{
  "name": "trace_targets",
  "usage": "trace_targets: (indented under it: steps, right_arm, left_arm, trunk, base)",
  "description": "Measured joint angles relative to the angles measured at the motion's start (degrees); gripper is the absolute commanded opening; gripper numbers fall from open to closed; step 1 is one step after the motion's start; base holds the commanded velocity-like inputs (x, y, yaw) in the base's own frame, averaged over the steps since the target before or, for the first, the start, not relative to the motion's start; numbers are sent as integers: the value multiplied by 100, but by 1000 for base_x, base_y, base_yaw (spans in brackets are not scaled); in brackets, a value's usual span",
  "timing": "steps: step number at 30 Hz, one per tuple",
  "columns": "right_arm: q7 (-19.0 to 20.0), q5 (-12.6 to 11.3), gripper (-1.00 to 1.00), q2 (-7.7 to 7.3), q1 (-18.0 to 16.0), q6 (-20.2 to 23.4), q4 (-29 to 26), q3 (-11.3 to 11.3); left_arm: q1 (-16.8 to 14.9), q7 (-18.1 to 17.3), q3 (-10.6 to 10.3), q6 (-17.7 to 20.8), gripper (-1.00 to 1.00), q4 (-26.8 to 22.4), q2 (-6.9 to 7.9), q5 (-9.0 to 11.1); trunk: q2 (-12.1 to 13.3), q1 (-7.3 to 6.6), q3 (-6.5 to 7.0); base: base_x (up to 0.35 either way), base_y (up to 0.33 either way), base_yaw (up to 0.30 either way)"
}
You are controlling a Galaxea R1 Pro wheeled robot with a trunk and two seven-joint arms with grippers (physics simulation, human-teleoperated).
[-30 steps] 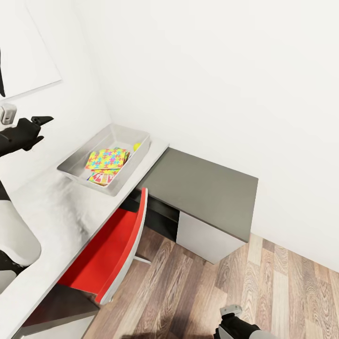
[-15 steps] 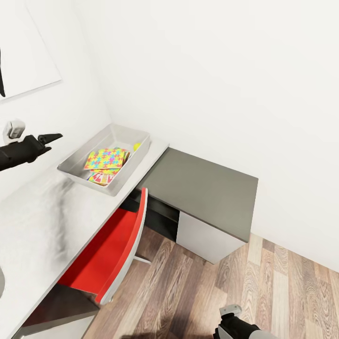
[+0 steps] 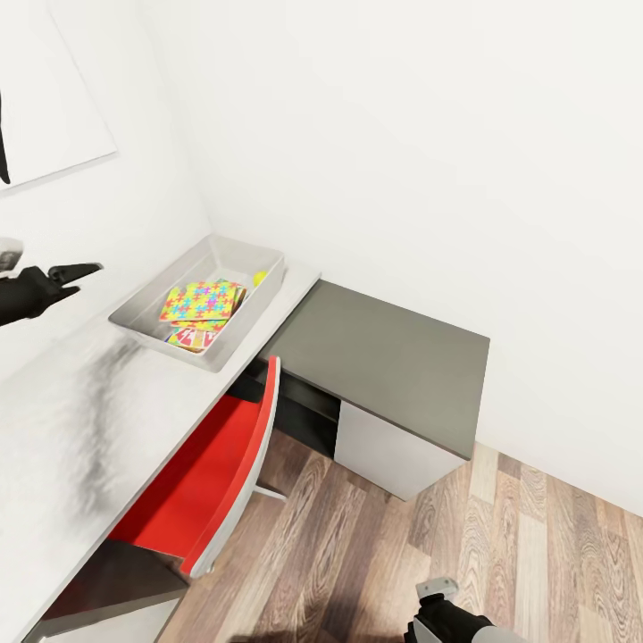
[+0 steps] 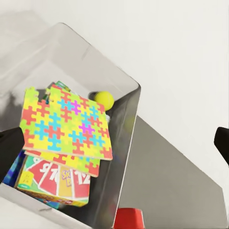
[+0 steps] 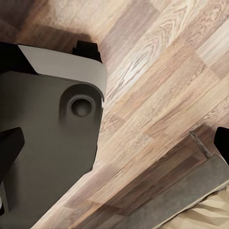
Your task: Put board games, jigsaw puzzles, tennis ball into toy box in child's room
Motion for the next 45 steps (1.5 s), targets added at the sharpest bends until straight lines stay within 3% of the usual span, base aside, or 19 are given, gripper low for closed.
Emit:
trace_targets:
  steps: [4, 6, 8, 9, 13, 18, 23, 28, 32, 38, 45]
  right_arm:
    - [0, 0, 100, 0, 0, -2, -2, 0]
    - [0, 0, 100, 0, 0, -3, -6, 0]
    - [2, 0, 100, 0, 0, -9, -7, 0]
    - [4, 0, 100, -3, 0, -32, -7, 0]
    - [21, -10, 100, -7, 0, -236, -8, -6]
    - [35, -23, 100, -3, 0, -365, -8, -16]
    - [49, -41, 100, 0, 0, -395, -8, -23]
    - [59, -53, 100, -1, 0, -399, -13, -29]
    - [61, -57, 100, -7, 0, -403, -16, -33]
    - [62, -59, 100, -14, 0, -437, -17, -41]
    - [62, -64, 100, -13, 0, -721, -17, -28]
  left_arm:
    - [222, -155, -83, 0, 100, -11, 551, 751]
    - [391, -259, -225, 1, 100, -13, 963, 1289]
    - [472, -306, -317, 1, 100, -14, 1163, 1544]
    - [549, -341, -412, 1, 100, -15, 1336, 1754]
    - [817, -433, -594, 1, 100, -15, 1731, 2123]
    - [1269, -600, -805, 0, 100, -15, 2001, 2233]
    - [1490, -645, -871, 1, 100, -15, 2094, 2251]
    - [1538, -650, -883, 1, 100, -10, 2122, 2252]
    - [1552, -652, -903, 1, 100, -14, 2262, 2248]
    - [1563, -660, -1120, 1, 100, -21, 2417, 2256]
    - [1562, -661, -1358, 2, 100, -24, 2436, 2259]
  trunk:
    - [0, 0, 0]
    - [0, 0, 0]
    - [0, 0, 0]
    - [0, 0, 0]
    - [0, 0, 0]
    - [1, 0, 0]
    - [1, 1, 0]
    - [0, 3, 0]
    - [1, 1, 0]
    - [1, 1, 0]
    - [1, 0, 15]
  base:
    - [0, 0, 0]
    - [0, 0, 0]
    - [0, 0, 0]
    - [0, 0, 0]
    - [0, 0, 0]
    - [0, 0, 0]
    - [-26, 0, 0]
    - [-174, 0, 0]
    - [-58, 0, 0]
    - [-13, 0, 0]
    - [-1, 0, 0]
